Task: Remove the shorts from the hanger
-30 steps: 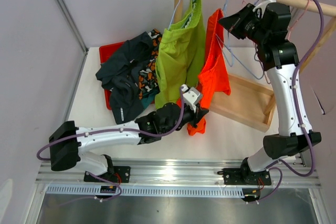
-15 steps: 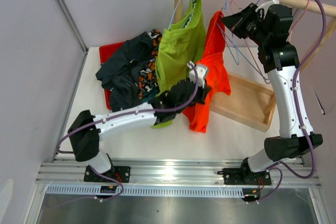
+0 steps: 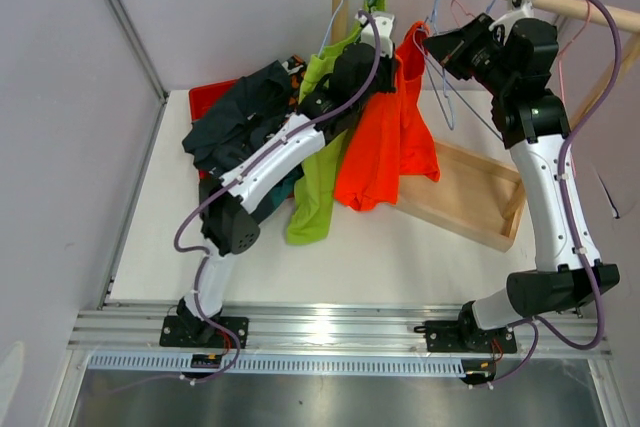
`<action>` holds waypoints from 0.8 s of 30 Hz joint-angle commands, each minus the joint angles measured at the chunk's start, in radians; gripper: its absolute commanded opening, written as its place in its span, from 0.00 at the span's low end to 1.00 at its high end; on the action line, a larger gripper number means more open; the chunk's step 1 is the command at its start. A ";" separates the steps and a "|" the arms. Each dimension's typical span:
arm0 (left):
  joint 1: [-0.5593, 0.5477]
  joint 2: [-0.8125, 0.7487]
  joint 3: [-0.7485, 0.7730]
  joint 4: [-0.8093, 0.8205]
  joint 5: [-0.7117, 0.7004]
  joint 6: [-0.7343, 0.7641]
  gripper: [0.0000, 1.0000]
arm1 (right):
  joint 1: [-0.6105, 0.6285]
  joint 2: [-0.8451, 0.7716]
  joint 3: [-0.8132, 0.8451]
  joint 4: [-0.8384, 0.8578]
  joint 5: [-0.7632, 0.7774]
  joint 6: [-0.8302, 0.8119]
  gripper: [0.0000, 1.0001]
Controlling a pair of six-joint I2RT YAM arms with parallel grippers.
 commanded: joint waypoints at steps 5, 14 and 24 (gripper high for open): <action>0.055 0.100 0.162 -0.024 0.086 0.034 0.12 | -0.008 -0.074 -0.023 0.029 -0.020 0.041 0.00; 0.017 -0.099 -0.245 0.018 0.080 -0.038 0.00 | -0.008 -0.075 -0.039 0.046 -0.008 0.038 0.00; -0.173 -0.579 -0.791 0.016 -0.110 -0.055 0.00 | -0.012 -0.063 -0.101 0.082 0.008 0.026 0.27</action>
